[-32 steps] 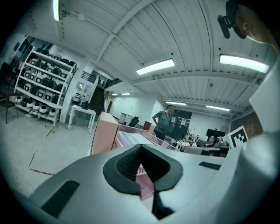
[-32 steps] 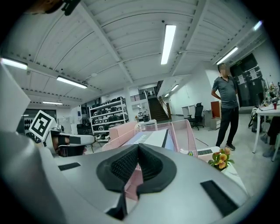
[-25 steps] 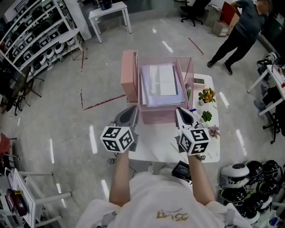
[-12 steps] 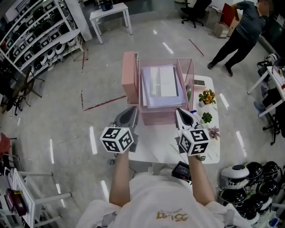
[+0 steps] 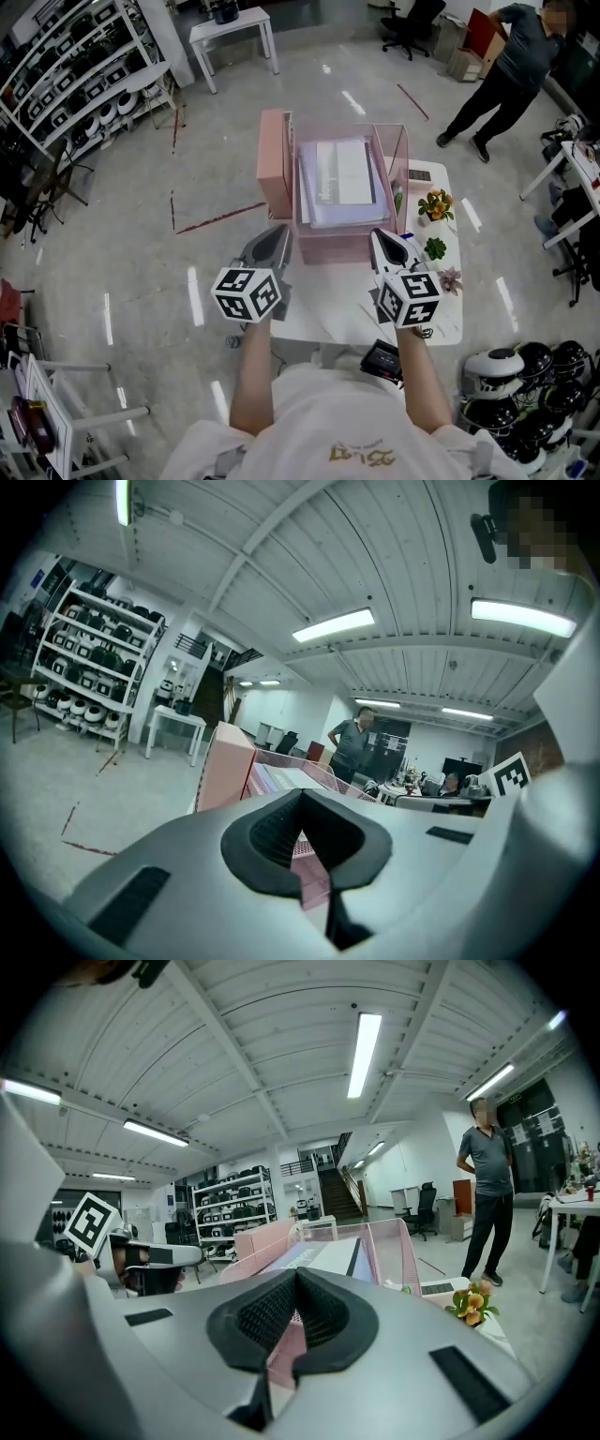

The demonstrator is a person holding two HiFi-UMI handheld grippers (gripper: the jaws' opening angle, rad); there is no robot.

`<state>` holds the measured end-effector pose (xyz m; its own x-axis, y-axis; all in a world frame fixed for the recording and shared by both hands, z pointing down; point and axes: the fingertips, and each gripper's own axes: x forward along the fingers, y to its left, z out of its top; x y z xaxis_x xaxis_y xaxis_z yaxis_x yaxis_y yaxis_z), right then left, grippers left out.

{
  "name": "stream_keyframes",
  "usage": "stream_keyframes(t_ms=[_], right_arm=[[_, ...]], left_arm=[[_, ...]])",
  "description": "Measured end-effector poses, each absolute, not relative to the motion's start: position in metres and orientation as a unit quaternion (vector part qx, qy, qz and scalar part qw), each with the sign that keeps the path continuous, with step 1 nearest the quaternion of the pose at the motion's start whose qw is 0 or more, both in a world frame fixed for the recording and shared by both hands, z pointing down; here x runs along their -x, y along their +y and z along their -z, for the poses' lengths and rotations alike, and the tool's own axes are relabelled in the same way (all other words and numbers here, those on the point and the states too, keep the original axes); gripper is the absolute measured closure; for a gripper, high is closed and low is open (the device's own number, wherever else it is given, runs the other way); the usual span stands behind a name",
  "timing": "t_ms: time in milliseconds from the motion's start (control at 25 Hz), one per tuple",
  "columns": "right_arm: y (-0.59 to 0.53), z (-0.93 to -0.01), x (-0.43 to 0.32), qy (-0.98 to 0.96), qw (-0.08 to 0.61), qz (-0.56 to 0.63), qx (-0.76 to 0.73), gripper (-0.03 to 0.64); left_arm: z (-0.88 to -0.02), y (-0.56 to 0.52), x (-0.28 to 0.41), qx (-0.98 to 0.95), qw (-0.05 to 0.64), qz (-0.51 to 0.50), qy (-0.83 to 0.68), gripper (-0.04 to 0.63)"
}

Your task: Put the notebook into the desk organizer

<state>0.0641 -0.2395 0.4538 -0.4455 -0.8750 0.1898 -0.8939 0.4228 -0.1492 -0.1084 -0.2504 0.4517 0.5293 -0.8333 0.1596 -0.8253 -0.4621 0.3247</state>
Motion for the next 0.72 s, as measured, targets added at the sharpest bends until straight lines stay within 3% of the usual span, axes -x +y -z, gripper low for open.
stream_keyframes(t_ms=[720], right_arm=[[-0.2383,-0.4533,-0.0633,-0.846,0.041,-0.119,-0.518,0.606]], left_arm=[[-0.4537,-0.2488,0.1064,-0.854,0.191,0.012,-0.484,0.580]])
